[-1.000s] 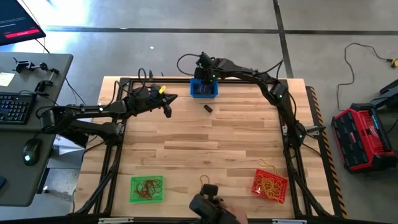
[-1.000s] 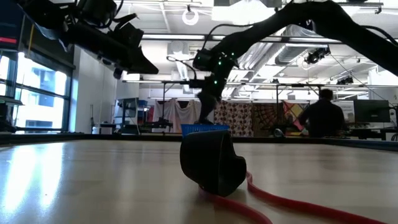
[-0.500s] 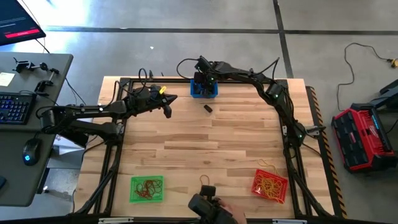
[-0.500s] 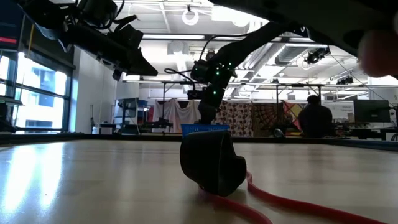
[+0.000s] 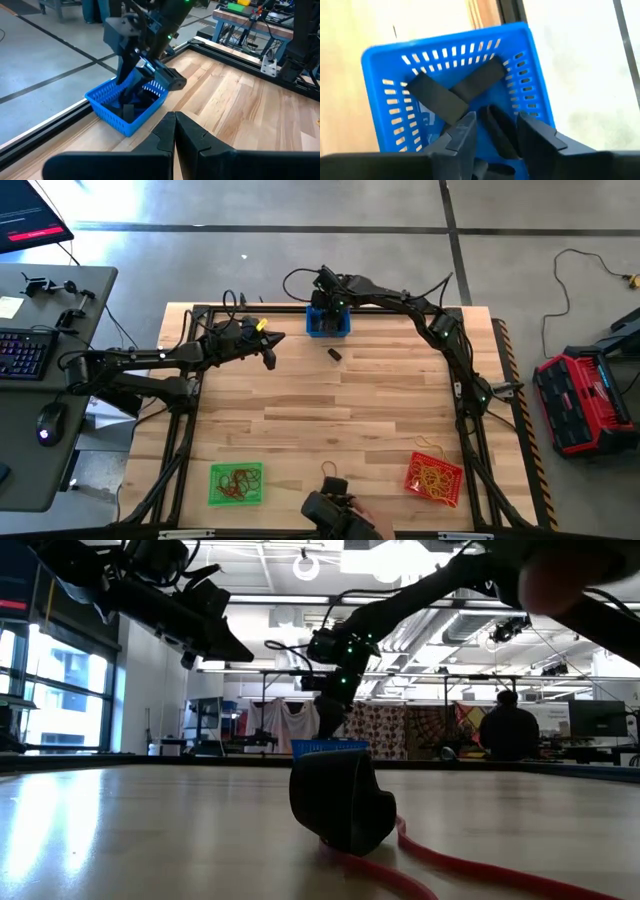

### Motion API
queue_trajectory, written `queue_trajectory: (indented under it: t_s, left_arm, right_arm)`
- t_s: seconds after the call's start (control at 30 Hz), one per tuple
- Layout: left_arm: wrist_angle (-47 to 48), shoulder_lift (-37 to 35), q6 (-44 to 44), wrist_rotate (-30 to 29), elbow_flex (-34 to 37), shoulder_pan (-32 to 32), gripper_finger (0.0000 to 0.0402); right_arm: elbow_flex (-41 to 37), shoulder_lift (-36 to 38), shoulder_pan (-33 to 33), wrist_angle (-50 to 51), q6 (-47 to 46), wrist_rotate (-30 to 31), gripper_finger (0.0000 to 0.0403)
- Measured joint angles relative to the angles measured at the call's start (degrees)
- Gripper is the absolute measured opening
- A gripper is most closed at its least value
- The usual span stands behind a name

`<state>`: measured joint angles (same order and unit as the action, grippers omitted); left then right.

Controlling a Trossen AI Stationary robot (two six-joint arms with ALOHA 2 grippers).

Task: Sort rubber bands into baskets
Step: Put the black rubber band into the blue basket

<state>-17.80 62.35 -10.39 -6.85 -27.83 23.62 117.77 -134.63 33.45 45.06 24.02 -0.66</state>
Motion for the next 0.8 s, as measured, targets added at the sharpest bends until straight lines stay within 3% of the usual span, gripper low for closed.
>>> queue_trajectory:
  t_s: [0.27,0.57,0.67,0.8]
  left_arm:
    - [0.00,0.00,0.00,0.02,0.00,-0.02,0.0000]
    - [0.00,0.00,0.02,0.02,0.00,-0.02,0.0000]
    - [0.00,0.00,0.02,0.02,0.00,-0.02,0.0000]
    - [0.00,0.00,0.00,0.53,0.00,-0.02,0.0000]
  right_arm:
    - [4.04,0.04,0.00,4.14,-4.90,-0.69,0.0131]
    - [13.52,0.04,0.00,18.52,-18.53,-1.57,0.0128]
    - [16.75,0.04,-0.09,20.96,-23.91,-3.28,0.0111]
    - [15.93,1.07,-0.68,21.42,-30.66,-7.66,0.0053]
